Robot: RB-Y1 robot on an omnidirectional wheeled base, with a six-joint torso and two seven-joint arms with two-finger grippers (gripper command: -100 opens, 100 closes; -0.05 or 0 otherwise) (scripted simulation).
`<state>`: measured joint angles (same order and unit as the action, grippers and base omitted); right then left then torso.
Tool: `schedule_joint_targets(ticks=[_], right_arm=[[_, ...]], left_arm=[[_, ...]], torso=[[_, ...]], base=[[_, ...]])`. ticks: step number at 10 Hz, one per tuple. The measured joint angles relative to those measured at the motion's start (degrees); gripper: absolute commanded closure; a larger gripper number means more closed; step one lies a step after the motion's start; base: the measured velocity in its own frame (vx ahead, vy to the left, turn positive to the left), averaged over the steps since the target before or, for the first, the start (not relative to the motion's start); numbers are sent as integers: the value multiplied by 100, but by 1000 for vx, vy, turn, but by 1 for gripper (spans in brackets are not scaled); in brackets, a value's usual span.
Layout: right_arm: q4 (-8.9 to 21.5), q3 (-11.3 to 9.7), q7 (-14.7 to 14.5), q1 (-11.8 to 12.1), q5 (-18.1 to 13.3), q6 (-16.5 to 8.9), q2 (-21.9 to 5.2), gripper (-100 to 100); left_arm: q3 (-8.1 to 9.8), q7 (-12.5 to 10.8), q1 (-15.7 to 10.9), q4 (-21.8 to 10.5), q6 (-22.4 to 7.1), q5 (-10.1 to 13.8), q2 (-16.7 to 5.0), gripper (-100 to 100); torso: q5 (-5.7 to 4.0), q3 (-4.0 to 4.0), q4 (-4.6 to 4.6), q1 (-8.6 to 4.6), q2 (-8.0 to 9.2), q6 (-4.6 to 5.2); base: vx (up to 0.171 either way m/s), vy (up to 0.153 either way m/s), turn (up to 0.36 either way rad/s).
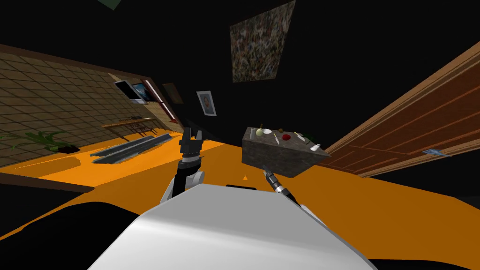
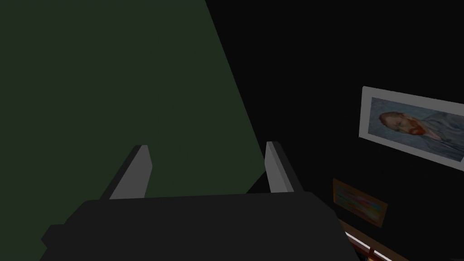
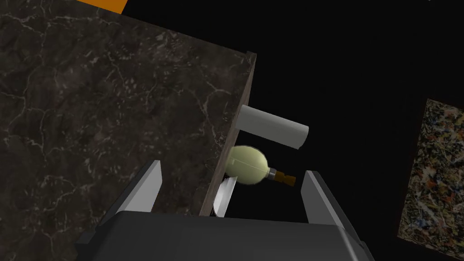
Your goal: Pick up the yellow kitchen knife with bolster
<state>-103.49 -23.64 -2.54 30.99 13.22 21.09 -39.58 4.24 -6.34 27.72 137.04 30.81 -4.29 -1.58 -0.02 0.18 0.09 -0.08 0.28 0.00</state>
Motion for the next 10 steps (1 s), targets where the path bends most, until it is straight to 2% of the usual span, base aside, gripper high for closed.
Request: schedule_joint_targets(ticks=[3, 5, 6, 8, 9, 10], right_arm=[[314, -159, 42, 325, 129, -58, -499, -100], [624, -317, 108, 359, 232, -91, -801, -100], [730, -335, 116, 355, 244, -119, -862, -100], [1106, -461, 203, 507, 344, 12, -1208, -100], [1349, -578, 224, 528, 390, 15, -1321, -100], [1512, -611, 234, 610, 426, 24, -1474, -100]], left_arm=[[1, 0, 1, 0, 0, 0, 0, 0], [1, 0, 2, 0, 0, 0, 0, 0], [1, 0, 2, 0, 0, 0, -1, 0], [1, 0, 2, 0, 0, 0, -1, 0], [1, 0, 1, 0, 0, 0, -1, 0], [2, 0, 2, 0, 0, 0, -1, 0]], torso=[[0, -1, 0, -7, -3, 6], [0, -7, -2, -7, -13, 5], [-3, -11, -3, -17, -20, 7], [-2, -12, -4, -16, -21, 5], [-2, -13, -4, -13, -23, 0], [-1, -13, -5, -17, -24, 7]], base=[[-57, 59, 239], [-20, 36, 61], [-10, 45, 282], [-10, 39, 251], [-2, 33, 135], [12, 36, 255]])
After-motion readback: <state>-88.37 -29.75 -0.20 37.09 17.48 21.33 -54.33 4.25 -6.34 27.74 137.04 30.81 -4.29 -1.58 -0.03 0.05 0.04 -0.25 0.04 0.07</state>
